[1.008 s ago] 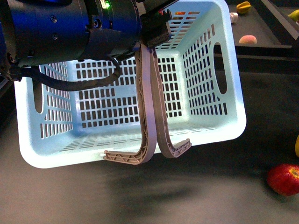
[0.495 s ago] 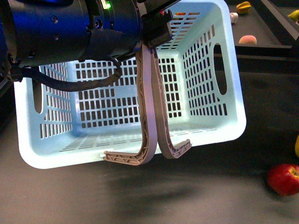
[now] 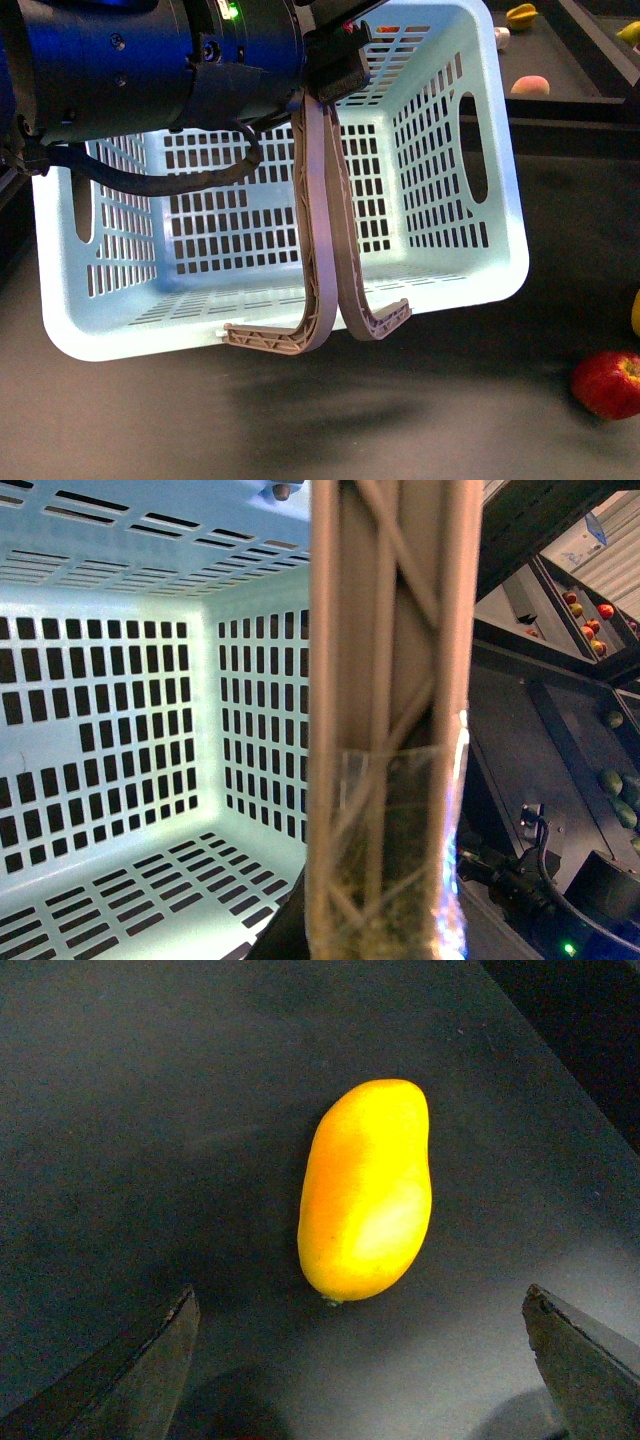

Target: Pick mango with right arm and hold basket with left

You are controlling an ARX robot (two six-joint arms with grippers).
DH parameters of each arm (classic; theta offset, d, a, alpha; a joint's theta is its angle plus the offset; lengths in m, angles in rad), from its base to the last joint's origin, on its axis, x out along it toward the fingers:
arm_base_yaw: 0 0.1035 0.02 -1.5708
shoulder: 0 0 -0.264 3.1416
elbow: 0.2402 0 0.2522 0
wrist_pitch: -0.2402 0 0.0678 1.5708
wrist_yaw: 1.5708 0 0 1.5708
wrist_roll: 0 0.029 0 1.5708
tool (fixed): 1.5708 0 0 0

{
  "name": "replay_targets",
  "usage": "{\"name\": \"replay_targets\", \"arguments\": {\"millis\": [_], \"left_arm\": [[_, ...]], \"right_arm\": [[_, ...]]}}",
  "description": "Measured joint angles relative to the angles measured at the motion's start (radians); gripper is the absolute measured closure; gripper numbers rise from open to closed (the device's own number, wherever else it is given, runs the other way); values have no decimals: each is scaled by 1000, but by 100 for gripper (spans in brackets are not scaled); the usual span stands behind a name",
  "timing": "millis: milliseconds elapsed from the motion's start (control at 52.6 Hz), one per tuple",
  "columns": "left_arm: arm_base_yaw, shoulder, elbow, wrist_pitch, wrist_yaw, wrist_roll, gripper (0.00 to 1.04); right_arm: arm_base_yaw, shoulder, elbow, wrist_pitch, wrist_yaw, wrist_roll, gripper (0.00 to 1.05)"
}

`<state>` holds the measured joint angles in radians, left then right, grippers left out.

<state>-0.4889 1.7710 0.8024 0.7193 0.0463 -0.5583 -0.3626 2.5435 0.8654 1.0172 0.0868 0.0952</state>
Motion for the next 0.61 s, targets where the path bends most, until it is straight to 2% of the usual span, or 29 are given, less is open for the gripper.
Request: {"name": "replay_targets", "arguments": {"millis": [609], "left_arm": [[0, 0, 0, 0, 0, 0, 99]], "right_arm": [[-13, 77, 126, -63, 3, -5, 8]]}}
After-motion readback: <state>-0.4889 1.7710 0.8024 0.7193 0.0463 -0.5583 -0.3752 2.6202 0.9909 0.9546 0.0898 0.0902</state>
